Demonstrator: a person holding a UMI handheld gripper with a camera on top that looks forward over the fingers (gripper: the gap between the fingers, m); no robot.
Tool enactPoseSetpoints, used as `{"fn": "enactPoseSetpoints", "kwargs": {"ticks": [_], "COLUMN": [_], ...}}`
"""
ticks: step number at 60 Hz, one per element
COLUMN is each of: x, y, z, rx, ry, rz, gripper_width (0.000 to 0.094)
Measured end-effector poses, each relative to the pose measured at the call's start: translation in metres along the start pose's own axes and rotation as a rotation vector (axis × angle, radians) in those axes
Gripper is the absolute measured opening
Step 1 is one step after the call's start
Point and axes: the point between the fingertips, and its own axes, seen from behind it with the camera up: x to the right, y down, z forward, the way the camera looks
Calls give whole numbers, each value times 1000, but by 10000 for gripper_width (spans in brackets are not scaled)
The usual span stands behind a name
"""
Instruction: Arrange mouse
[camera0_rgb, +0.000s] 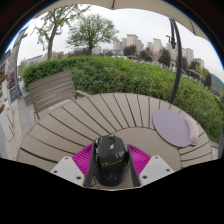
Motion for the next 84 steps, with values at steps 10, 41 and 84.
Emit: {"fn": "enactPoseSetpoints", "kwargs": {"ticks": [10, 41, 84], "x": [9, 187, 274], "y": [-19, -145, -63], "z": [-6, -12, -26], "rx": [3, 77, -147], "ry": [10, 102, 91], "rz": [-36, -25, 70], "gripper_width": [401, 400, 857]}}
